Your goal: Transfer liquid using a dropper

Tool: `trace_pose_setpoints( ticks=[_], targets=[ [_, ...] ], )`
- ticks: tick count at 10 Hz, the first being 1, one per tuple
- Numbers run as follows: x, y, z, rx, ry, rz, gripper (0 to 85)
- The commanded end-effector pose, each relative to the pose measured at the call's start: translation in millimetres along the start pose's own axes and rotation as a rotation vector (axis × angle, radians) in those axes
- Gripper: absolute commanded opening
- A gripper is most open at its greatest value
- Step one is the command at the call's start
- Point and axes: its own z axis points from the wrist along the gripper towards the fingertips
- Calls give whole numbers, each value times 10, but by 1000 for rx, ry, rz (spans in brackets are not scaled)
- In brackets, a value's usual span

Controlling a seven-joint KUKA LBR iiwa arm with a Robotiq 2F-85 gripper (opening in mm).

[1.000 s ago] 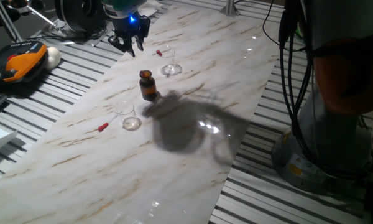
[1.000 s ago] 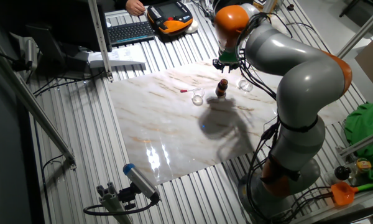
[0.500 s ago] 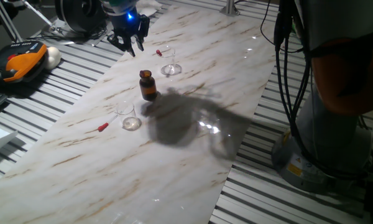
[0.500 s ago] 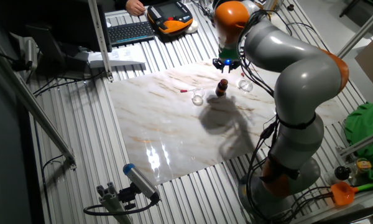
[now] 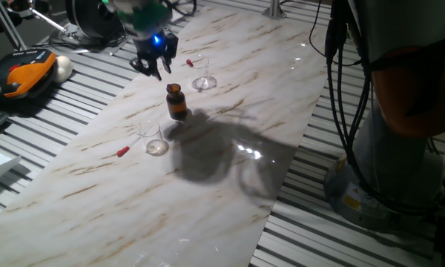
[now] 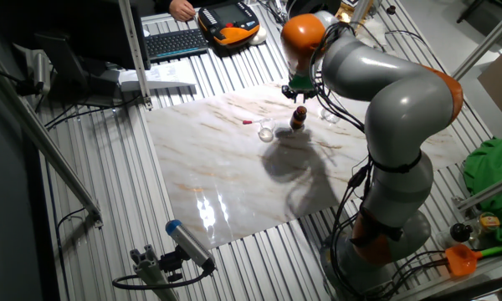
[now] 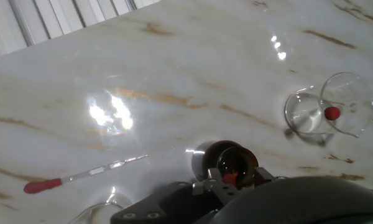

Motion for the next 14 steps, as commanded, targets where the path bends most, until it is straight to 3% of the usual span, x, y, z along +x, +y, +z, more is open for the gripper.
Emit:
trace_pose_setpoints(
  ticks=[1, 14],
  targets=[
    [11, 4, 41, -4, -3, 0, 340],
    [76, 9, 265, -20, -40, -17, 340]
  ],
)
